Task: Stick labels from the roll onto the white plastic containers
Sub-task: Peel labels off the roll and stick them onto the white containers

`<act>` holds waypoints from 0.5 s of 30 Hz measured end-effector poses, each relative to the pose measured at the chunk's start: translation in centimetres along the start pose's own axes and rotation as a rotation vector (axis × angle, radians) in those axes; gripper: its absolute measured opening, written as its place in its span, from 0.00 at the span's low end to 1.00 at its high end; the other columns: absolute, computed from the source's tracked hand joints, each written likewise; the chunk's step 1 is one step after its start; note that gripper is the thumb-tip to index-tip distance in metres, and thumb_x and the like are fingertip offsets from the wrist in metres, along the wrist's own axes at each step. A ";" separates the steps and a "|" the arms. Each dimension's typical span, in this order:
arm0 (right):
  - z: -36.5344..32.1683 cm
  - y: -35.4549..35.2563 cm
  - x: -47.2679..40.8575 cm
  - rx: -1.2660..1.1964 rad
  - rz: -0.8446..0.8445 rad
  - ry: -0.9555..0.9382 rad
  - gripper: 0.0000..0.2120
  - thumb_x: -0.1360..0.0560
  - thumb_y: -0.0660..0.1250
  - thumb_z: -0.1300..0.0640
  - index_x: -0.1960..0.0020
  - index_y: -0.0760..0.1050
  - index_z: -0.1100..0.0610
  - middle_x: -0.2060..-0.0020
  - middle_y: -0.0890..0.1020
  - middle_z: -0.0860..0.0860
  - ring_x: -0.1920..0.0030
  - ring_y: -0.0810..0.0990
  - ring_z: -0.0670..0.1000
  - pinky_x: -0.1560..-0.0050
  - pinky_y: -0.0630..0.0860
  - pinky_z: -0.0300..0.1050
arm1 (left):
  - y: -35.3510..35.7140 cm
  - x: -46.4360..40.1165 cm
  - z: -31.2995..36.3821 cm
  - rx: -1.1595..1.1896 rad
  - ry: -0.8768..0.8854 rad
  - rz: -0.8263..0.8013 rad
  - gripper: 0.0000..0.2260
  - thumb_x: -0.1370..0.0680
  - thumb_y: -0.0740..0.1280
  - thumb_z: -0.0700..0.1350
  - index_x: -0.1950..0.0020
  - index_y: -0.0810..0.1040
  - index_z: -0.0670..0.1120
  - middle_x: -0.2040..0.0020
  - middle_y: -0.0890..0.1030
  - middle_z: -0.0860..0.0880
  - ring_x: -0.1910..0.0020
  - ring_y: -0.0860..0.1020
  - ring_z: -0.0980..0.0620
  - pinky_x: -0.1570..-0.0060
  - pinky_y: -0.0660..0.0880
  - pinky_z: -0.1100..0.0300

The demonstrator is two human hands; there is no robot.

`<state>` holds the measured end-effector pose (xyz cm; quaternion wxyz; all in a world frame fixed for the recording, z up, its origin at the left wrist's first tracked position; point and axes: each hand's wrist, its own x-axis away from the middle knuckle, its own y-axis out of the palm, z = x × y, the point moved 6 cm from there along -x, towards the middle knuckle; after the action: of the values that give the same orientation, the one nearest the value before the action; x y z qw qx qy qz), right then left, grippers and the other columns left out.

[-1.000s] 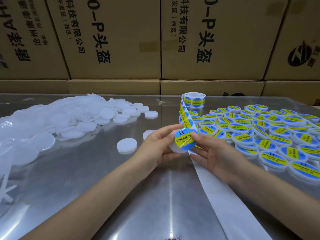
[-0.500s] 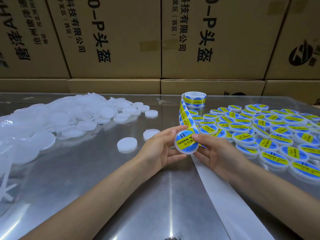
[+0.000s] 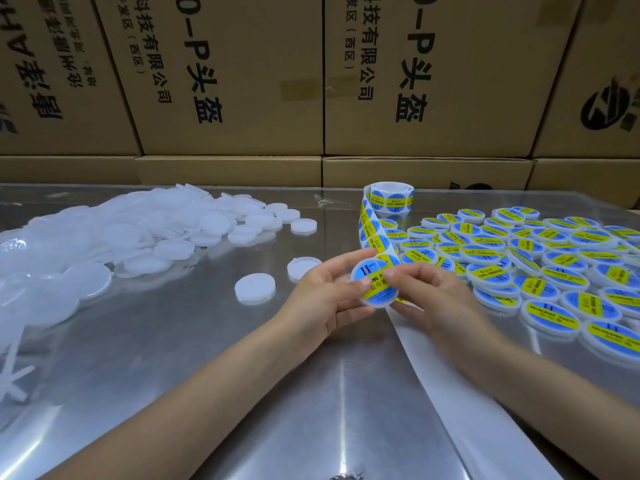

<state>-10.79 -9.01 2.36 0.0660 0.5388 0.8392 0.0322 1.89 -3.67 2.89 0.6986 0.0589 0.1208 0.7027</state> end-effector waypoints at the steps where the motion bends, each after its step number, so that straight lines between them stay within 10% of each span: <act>1: -0.5 -0.1 0.1 0.091 0.044 -0.081 0.03 0.28 0.71 0.58 0.58 0.79 0.57 0.57 0.84 0.52 0.57 0.82 0.44 0.57 0.79 0.36 | 0.0 0.0 0.1 0.010 0.011 0.002 0.14 0.22 0.64 0.38 0.43 0.79 0.54 0.51 0.84 0.52 0.56 0.83 0.54 0.62 0.78 0.66; 8: -3.2 -0.1 1.2 0.636 0.242 -0.634 0.05 0.29 0.72 0.54 0.58 0.76 0.47 0.38 0.64 0.42 0.43 0.70 0.28 0.51 0.73 0.39 | 0.4 0.0 0.6 0.088 0.067 0.012 0.15 0.23 0.63 0.35 0.43 0.79 0.52 0.52 0.84 0.51 0.57 0.84 0.52 0.62 0.78 0.65; 11: -3.7 0.3 1.3 0.788 0.279 -0.790 0.12 0.31 0.74 0.54 0.49 0.76 0.51 0.35 0.58 0.46 0.39 0.56 0.21 0.46 0.65 0.25 | 0.3 0.1 0.5 0.093 0.059 0.026 0.15 0.23 0.64 0.35 0.44 0.79 0.52 0.53 0.84 0.52 0.57 0.84 0.52 0.63 0.78 0.65; 15: -3.7 -1.2 -0.2 0.719 0.208 -0.580 0.36 0.36 0.75 0.45 0.34 0.61 0.47 0.40 0.64 0.45 0.37 0.68 0.45 0.43 0.70 0.37 | 0.4 0.4 0.4 0.084 0.026 0.035 0.15 0.23 0.64 0.35 0.43 0.79 0.52 0.53 0.84 0.51 0.58 0.84 0.53 0.63 0.78 0.66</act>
<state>-12.29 -9.62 5.84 0.1032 0.5956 0.6856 -0.4055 1.56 -3.23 3.31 0.6817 0.0809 0.1583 0.7097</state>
